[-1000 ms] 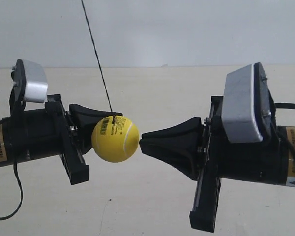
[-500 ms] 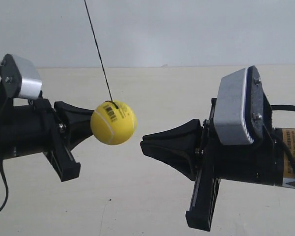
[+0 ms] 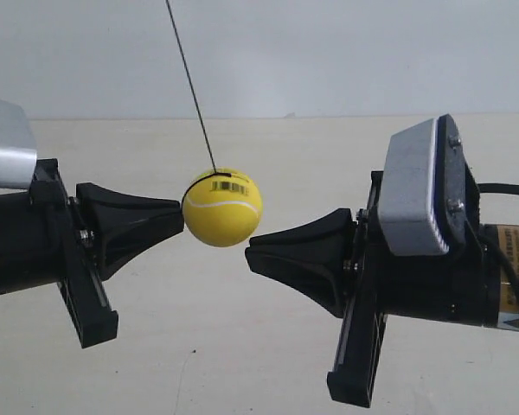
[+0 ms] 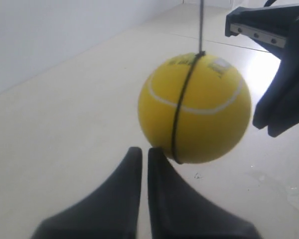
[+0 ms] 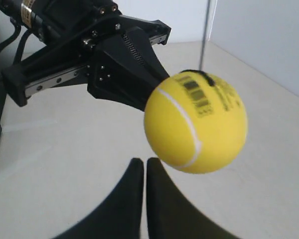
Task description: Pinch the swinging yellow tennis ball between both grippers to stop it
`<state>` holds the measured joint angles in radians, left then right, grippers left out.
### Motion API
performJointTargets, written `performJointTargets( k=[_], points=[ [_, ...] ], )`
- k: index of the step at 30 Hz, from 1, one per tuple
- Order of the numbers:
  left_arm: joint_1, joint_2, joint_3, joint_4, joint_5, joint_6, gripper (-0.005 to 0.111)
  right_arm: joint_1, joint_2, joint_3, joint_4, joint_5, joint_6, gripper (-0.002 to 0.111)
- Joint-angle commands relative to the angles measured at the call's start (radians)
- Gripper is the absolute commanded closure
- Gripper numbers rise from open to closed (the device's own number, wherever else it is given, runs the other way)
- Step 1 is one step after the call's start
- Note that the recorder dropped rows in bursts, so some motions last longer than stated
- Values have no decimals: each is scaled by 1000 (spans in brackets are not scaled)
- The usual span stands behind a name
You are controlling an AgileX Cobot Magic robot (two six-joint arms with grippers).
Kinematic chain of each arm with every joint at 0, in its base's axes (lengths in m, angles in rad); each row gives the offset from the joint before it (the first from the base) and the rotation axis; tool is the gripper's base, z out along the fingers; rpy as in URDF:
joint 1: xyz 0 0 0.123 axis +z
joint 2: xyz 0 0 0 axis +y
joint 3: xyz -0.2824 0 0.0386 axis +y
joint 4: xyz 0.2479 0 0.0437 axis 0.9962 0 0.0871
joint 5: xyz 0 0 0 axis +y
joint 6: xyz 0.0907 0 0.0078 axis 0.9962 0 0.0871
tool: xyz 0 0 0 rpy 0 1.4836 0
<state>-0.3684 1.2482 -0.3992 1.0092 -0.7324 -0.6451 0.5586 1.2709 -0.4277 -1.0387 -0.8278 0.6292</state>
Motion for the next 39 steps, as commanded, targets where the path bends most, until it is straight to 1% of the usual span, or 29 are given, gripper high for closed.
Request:
performJointTargets(
  k=[1,7,13,19,25,31,35,39],
  points=[
    [-2,-4,5,37,-40,-10,102,5,-1,-4,7,-12,-7,108],
    [-2,-4,5,46,-111,39,102,5,-1,-4,9,-31,-17,108],
    [-2,-4,5,-7,-38,71,102,5,-1,-4,11,-32,-17,108],
    [-2,-15,5,0,-32,68,102,5,-1,-4,11,-19,-18,108],
    [-2,-89,25,3,-26,58,102,5,-1,-4,11,-17,-18,108],
    [-2,-171,45,-4,36,58,102,5,-1,-4,11,-13,-18,108],
    [-2,-179,45,-60,103,76,102,5,-1,-4,11,-13,-18,108],
    [-2,-176,45,-62,96,90,102,5,-1,-4,11,-13,-22,108]
  ],
)
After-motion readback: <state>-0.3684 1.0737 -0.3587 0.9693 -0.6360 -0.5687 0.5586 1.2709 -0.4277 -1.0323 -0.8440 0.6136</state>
